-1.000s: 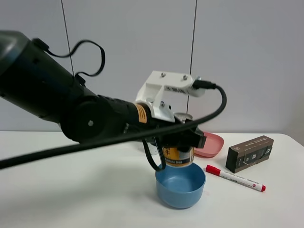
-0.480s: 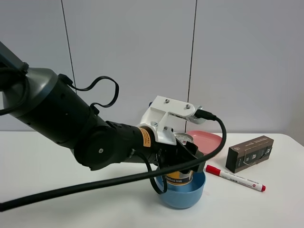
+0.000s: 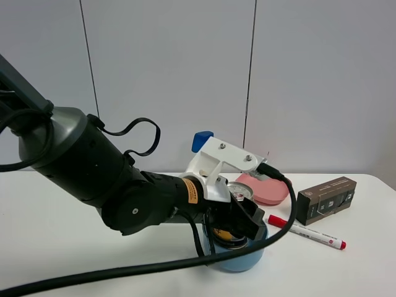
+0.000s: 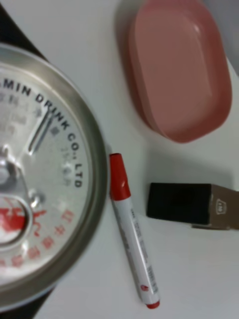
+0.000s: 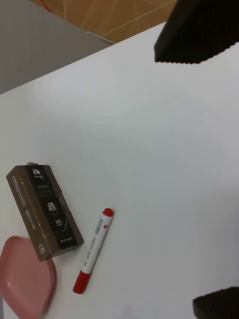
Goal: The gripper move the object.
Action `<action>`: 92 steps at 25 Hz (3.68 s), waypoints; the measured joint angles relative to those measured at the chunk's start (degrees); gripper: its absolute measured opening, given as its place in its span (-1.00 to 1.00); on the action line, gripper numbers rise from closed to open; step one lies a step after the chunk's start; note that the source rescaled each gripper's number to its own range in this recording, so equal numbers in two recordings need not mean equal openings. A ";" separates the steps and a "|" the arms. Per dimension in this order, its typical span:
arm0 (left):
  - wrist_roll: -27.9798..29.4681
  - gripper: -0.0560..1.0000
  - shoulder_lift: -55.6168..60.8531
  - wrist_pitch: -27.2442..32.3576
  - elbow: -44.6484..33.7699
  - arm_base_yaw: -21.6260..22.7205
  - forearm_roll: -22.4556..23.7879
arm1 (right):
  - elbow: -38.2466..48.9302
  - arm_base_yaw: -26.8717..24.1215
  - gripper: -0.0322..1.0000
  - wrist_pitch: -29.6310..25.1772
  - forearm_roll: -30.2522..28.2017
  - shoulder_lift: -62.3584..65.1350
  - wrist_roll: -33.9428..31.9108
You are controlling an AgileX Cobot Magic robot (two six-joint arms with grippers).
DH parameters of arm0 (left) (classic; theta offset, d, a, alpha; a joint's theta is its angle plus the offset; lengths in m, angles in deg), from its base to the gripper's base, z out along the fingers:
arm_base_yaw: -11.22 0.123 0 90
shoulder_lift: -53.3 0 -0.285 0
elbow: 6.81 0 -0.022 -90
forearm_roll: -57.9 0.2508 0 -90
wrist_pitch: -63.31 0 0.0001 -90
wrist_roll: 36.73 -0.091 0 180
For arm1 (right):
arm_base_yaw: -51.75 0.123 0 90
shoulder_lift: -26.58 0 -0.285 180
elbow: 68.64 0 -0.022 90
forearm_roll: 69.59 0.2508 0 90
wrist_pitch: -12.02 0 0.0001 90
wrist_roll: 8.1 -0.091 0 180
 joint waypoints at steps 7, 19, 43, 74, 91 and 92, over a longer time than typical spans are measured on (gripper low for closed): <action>-0.09 -0.86 -1.09 -2.41 0.05 0.00 0.00 | 0.00 0.00 1.00 0.00 0.00 0.00 0.00; -0.22 -0.86 -2.96 -2.53 0.05 0.00 0.00 | 0.00 0.00 1.00 0.00 0.00 0.00 0.00; -0.26 0.25 1.60 -4.28 0.38 0.00 1.32 | 0.00 0.00 1.00 0.00 0.00 0.00 0.00; -7.81 0.25 36.62 70.09 0.38 2.95 6.90 | 0.00 0.00 1.00 0.00 0.00 0.00 0.00; -7.95 0.26 54.99 81.64 0.38 31.44 9.15 | 0.00 0.00 1.00 0.00 0.00 0.00 0.00; -7.95 0.26 56.50 83.11 0.38 32.72 9.15 | 0.00 0.00 1.00 0.00 0.00 0.00 0.00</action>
